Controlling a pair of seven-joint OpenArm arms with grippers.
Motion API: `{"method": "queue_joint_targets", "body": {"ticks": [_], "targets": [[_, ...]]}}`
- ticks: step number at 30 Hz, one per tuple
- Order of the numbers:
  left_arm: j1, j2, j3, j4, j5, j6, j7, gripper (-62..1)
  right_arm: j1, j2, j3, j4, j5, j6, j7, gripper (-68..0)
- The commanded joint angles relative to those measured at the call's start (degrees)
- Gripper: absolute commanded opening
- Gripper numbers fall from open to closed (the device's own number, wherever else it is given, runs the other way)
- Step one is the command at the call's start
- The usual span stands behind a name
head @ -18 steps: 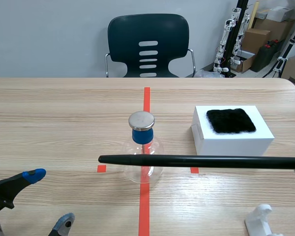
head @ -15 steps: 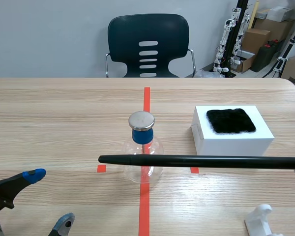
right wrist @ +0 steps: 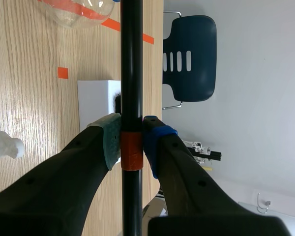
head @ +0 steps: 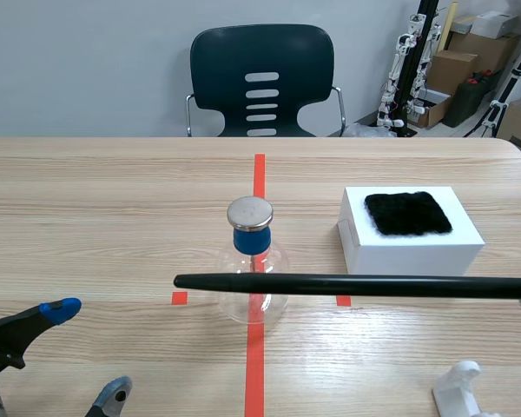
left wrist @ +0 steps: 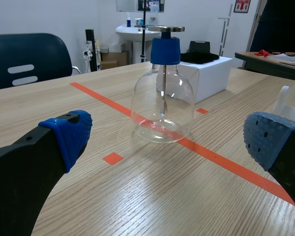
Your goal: Do the electroscope experiment. move the rod toward and away from the electroscope
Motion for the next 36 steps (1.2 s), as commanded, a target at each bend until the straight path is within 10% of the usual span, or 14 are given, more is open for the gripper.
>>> {"method": "queue_joint_targets", "body": {"ticks": [1, 15, 25, 36], "targets": [[-0.3, 0.1, 0.0, 0.6, -0.4, -0.1, -1.0, 1.4, -0.1, 0.1, 0.3, 0.1, 0.9, -0.5, 0.0, -66.0], [-0.3, 0.1, 0.0, 0.6, -0.4, -0.1, -1.0, 1.4, 0.2, 3.3, 0.3, 0.1, 5.8, -3.9, -6.7, -66.0], [-0.3, 0.1, 0.0, 0.6, -0.4, -0.1, -1.0, 1.4, 8.0, 19.6, -2.5, 0.0, 12.9, -5.7, -27.8, -66.0], [-0.3, 0.1, 0.0, 0.6, -0.4, -0.1, -1.0, 1.4, 19.9, 40.7, -21.2, -7.3, 7.6, -17.2, -44.9, -66.0]]}}
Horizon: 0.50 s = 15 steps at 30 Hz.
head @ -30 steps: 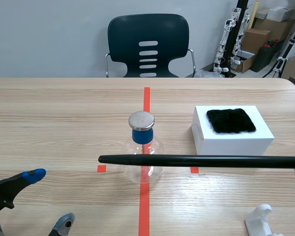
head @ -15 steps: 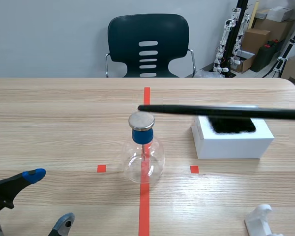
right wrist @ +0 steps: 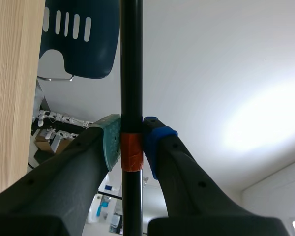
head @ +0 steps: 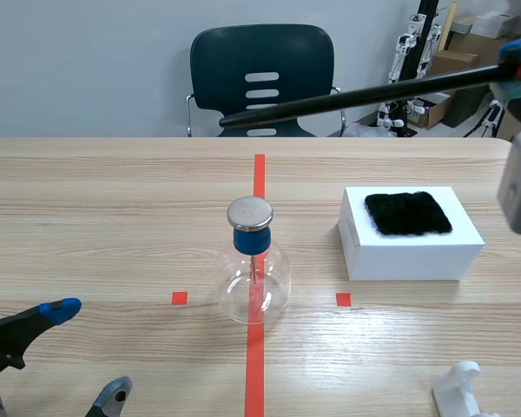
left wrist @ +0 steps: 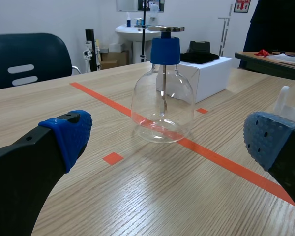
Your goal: Do the electroscope experiment. move the rod toward and away from the electroscope
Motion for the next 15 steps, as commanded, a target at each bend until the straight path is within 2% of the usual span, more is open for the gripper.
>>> {"method": "queue_joint_targets", "body": {"ticks": [1, 5, 11, 15], "targets": [[-0.3, 0.1, 0.0, 0.6, -0.4, -0.1, -1.0, 1.4, 1.8, 1.5, -1.4, -0.7, -1.1, -1.1, -1.8, -66.0], [-0.3, 0.1, 0.0, 0.6, -0.4, -0.1, -1.0, 1.4, 5.4, 4.1, -6.7, -3.5, -3.8, -1.9, -4.8, -66.0], [-0.3, 0.1, 0.0, 0.6, -0.4, -0.1, -1.0, 1.4, 8.2, 4.2, -10.4, -6.8, -8.1, -2.4, -5.9, -66.0], [-0.3, 0.1, 0.0, 0.6, -0.4, -0.1, -1.0, 1.4, 9.4, 4.2, -11.5, -8.3, -9.0, -2.4, -5.9, -66.0]]}}
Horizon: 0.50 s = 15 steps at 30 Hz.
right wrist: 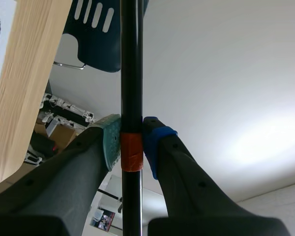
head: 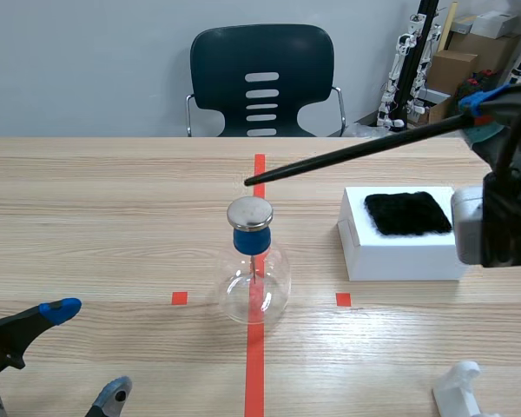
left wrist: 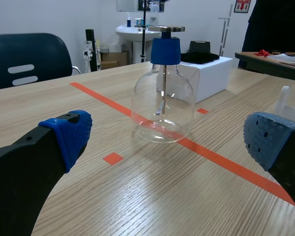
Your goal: Do the electroscope experiment. move the rod toward and away from the electroscope
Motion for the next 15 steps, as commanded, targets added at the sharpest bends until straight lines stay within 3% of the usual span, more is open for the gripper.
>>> {"method": "queue_joint_targets", "body": {"ticks": [1, 12, 15], "targets": [[-0.3, 0.1, 0.0, 0.6, -0.4, -0.1, -1.0, 1.4, 1.1, 0.0, 0.6, 0.6, 0.2, -0.8, -0.5, -66.0], [-0.3, 0.1, 0.0, 0.6, -0.4, -0.1, -1.0, 1.4, 1.2, 0.0, 0.6, 0.5, 0.3, -0.8, -0.3, -66.0], [-0.3, 0.1, 0.0, 0.6, -0.4, -0.1, -1.0, 1.4, 1.2, 0.0, 0.7, 0.5, 3.4, -1.7, -0.2, -66.0]]}}
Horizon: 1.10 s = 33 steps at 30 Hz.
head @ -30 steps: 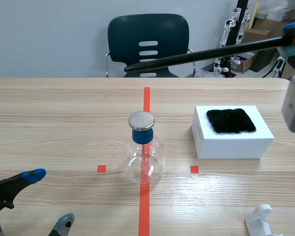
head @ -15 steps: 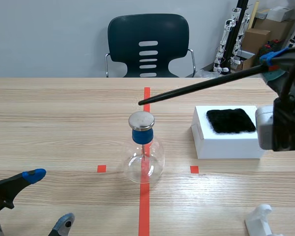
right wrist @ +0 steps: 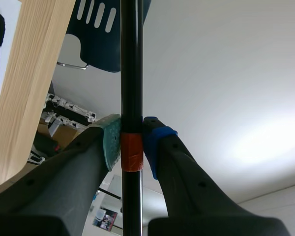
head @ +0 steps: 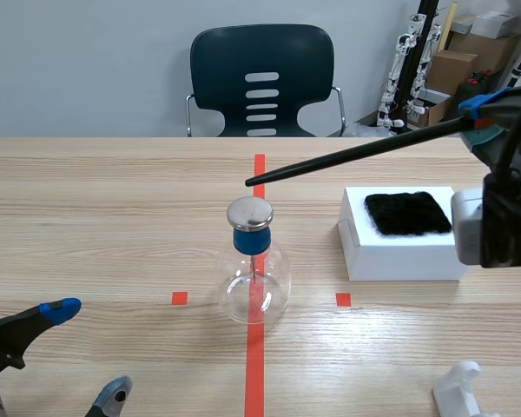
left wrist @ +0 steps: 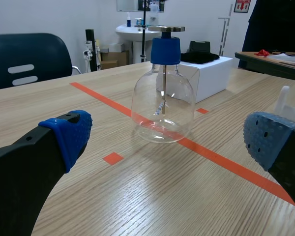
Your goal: Do the electroscope experiment. move the rod toward and away from the electroscope
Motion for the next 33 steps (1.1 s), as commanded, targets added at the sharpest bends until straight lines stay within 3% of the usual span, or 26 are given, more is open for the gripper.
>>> {"method": "queue_joint_targets", "body": {"ticks": [1, 5, 9, 14, 19, 24, 28, 33], "targets": [[-0.3, 0.1, 0.0, 0.6, -0.4, -0.1, -1.0, 1.4, 1.0, 0.0, 1.0, 0.9, 2.6, -2.3, -0.2, -66.0], [-0.3, 0.1, 0.0, 0.6, -0.4, -0.1, -1.0, 1.4, 0.2, 0.0, 4.0, 1.0, 9.6, -2.8, 0.2, -66.1], [-0.3, 0.1, 0.0, 0.6, -0.4, -0.1, -1.0, 1.4, -3.7, -0.4, 11.2, 1.3, 17.4, -2.8, 3.7, -66.1], [-0.3, 0.1, 0.0, 0.6, -0.4, -0.1, -1.0, 1.4, -8.3, -5.9, 23.0, 1.3, 23.3, -2.0, 11.8, -66.2], [-0.3, 0.1, 0.0, 0.6, -0.4, -0.1, -1.0, 1.4, -13.1, -11.8, 33.4, 1.3, 27.0, 3.0, 21.8, -66.2], [-0.3, 0.1, 0.0, 0.6, -0.4, -0.1, -1.0, 1.4, -17.1, -18.3, 41.4, 1.3, 29.8, 4.8, 31.7, -66.2], [-0.3, 0.1, 0.0, 0.6, -0.4, -0.1, -1.0, 1.4, -19.6, -22.9, 45.7, 1.3, 30.0, 7.5, 39.0, -66.2], [-0.3, 0.1, 0.0, 0.6, -0.4, -0.1, -1.0, 1.4, -21.1, -27.8, 48.4, 1.3, 29.9, 8.1, 44.6, -66.2]]}}
